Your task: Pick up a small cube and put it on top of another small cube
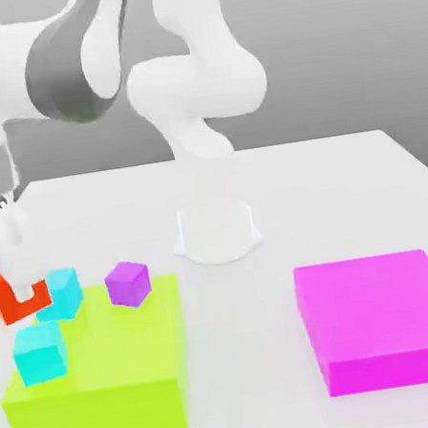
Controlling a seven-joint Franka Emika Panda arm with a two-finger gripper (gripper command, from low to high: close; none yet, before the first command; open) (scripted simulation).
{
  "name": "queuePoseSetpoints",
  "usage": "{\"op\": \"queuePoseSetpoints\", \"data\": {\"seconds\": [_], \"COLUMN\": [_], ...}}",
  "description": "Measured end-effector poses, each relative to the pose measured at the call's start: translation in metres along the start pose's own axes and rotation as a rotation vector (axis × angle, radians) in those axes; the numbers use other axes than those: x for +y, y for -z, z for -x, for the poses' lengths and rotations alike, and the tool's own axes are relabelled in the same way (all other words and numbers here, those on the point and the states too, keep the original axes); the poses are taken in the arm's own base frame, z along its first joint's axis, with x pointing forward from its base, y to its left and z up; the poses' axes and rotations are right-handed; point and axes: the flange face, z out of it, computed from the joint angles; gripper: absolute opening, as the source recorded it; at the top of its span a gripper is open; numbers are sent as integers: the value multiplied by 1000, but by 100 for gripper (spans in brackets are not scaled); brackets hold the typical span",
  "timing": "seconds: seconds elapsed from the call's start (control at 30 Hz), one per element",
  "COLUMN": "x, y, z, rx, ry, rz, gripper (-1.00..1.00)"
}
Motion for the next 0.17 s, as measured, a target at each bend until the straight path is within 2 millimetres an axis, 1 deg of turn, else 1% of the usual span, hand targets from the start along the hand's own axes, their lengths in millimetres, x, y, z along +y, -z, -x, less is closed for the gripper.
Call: {"op": "queuePoseSetpoints", "data": {"seconds": [0.03,0.07,0.17], "x": [1,1,1], "y": [-14,-24,-24], "z": [0,0,0], "rx": [0,0,0], "ry": [0,-1,0], "rz": [0,0,0], "gripper": [-100,100,100]}}
